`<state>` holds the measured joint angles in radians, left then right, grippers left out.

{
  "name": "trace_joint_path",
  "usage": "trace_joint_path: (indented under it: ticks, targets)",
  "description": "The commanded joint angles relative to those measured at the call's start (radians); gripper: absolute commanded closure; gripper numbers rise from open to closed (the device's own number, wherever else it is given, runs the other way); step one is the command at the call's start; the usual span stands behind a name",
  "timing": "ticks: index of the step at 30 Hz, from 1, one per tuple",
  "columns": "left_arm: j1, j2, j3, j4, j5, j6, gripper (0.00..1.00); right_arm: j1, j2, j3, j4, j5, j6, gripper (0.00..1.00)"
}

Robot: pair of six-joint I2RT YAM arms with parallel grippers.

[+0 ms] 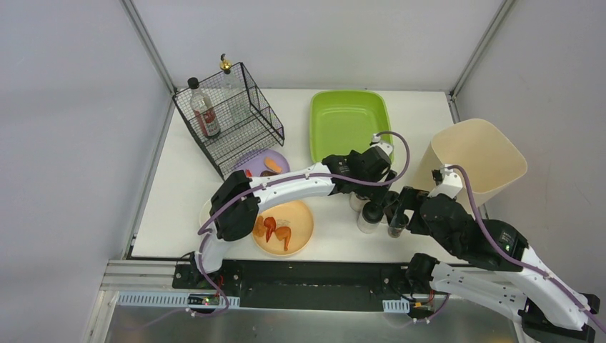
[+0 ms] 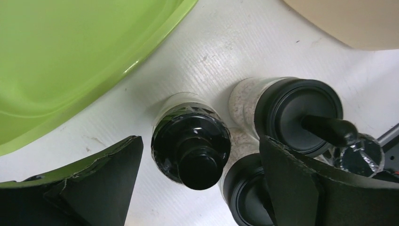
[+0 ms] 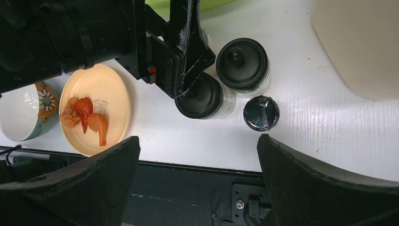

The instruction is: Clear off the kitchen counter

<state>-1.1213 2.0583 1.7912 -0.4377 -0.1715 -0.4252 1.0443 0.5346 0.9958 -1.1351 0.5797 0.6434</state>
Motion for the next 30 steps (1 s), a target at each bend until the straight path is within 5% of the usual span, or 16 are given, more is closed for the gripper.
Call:
trace_joint_path:
  ticks: [1,13,19,24,30]
  targets:
    - [-0.011,0.011,0.047,-0.046,-0.071,0.029,0.03,0.004,-0.01,0.008,0.007,0.004,0.01,0.01]
    - [-0.011,0.042,0.056,-0.061,-0.088,0.043,0.18,0.004,-0.005,0.003,0.015,-0.006,0.01,0.0]
    - [-0.011,0.057,0.069,-0.065,-0.071,0.046,0.37,0.004,-0.005,0.003,0.016,-0.009,0.011,0.01]
    - [-0.009,0.044,0.058,-0.072,-0.081,0.046,0.6,0.004,-0.006,-0.001,0.021,-0.009,0.007,0.01]
    - [-0.009,-0.022,0.008,-0.083,-0.098,0.042,1.0,0.004,-0.011,-0.013,0.034,-0.01,0.007,0.0]
